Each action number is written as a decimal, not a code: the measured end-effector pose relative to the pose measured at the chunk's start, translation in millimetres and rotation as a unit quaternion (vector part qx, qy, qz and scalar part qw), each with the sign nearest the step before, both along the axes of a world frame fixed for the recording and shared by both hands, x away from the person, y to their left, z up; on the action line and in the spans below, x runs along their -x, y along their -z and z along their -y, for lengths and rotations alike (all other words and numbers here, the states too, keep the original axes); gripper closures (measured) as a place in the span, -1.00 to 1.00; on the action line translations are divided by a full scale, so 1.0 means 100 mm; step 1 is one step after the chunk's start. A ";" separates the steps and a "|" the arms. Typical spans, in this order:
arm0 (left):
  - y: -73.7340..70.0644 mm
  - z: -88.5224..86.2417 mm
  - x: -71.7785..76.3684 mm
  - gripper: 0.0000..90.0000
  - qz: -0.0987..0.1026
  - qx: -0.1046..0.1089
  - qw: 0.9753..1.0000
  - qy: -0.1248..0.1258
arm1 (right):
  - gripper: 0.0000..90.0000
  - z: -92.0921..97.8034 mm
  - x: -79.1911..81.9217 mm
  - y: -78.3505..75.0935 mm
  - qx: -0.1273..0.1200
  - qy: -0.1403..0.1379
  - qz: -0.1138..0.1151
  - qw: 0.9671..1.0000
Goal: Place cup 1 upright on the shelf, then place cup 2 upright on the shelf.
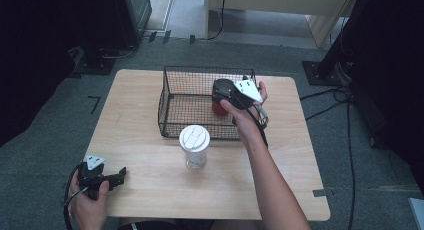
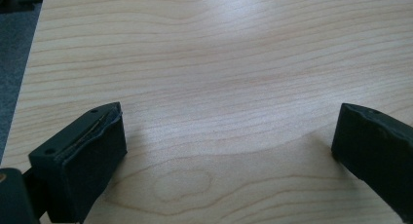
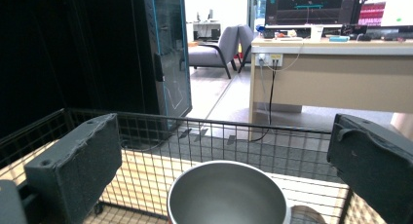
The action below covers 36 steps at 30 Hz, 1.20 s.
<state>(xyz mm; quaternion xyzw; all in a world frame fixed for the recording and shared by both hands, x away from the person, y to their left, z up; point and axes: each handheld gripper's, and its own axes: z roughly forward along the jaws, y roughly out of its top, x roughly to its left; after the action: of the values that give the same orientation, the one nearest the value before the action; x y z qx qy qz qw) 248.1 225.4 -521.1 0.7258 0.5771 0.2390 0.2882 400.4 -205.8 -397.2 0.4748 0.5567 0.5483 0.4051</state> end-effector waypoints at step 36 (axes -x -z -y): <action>0.00 0.00 0.00 -1.00 0.000 -0.001 1.000 0.000 | -1.00 0.38 1.32 0.28 0.031 -0.037 -0.017 0.999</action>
<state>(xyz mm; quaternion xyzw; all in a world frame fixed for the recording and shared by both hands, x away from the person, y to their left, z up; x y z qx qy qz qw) 248.0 225.4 -521.1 0.7263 0.5768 0.2390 0.2876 268.7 -244.0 -425.6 0.4500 0.5972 0.5377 0.3896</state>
